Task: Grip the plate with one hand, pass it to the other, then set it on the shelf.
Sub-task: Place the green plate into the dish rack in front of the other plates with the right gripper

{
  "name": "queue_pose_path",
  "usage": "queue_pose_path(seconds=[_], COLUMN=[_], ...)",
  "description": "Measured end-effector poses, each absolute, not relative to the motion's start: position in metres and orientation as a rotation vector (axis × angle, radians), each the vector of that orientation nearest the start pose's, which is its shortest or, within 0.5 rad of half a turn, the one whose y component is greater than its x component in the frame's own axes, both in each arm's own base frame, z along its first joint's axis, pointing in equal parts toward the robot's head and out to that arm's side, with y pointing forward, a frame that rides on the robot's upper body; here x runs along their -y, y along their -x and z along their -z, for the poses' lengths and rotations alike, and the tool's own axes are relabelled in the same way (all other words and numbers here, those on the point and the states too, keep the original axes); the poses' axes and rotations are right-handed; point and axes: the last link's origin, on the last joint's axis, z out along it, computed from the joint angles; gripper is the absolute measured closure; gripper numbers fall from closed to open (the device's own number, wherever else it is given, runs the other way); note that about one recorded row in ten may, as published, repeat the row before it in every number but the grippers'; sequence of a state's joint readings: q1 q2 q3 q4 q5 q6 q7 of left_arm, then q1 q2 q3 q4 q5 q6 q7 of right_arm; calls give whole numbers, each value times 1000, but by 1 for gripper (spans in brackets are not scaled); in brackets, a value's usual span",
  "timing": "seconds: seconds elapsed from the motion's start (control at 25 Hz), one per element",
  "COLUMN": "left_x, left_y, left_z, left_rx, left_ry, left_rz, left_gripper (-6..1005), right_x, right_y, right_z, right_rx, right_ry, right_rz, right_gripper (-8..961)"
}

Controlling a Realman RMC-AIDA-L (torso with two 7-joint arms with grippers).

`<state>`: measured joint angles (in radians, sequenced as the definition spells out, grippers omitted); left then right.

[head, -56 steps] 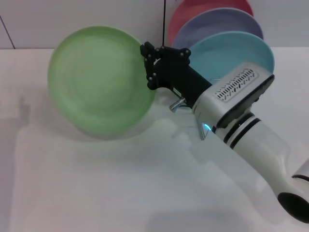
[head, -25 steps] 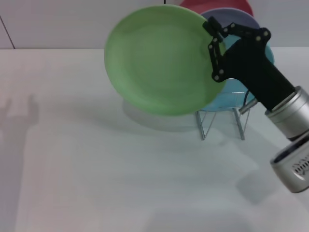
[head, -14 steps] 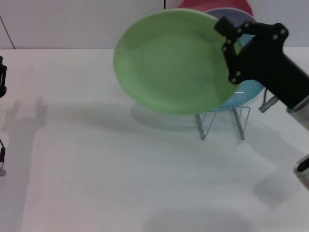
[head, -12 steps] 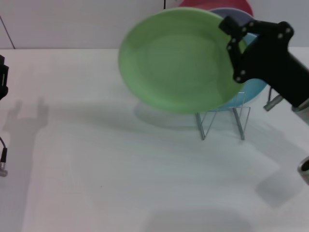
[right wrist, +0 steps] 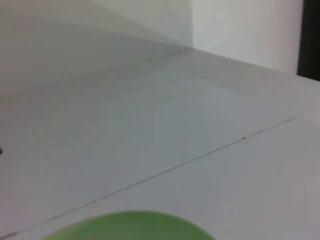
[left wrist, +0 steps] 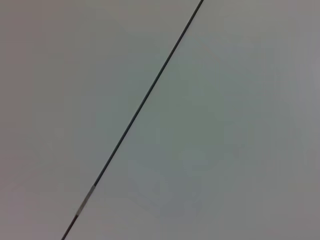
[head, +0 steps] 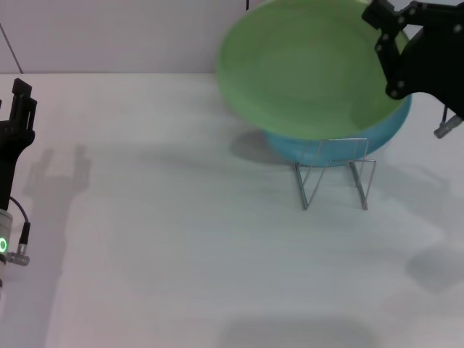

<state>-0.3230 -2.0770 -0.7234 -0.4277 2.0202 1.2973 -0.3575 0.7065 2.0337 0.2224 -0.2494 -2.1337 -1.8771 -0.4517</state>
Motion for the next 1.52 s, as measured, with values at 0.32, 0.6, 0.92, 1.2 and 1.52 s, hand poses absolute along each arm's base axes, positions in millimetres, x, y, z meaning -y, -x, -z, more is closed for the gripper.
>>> queue_pose_path(seconds=[0.32, 0.6, 0.92, 1.2, 1.52], left_x=[-311, -314, -316, -316, -320], left_y=[295, 289, 287, 287, 284], left_z=[18, 23, 25, 27, 29], left_rx=[831, 849, 858, 876, 880], left_ry=[1317, 1331, 1336, 1342, 1353], left_rz=[1170, 1175, 1176, 1169, 1169], left_gripper=[376, 376, 376, 375, 375], right_x=[-344, -345, -345, -345, -351], right_y=[-228, -235, -239, -240, -234], right_z=[-56, -69, -77, -79, -87], right_rx=[1161, 1180, 1194, 1219, 1239], right_ry=[1594, 1644, 1697, 1729, 1802], right_rz=[-538, -532, -535, -525, -538], right_gripper=[938, 938, 938, 938, 939])
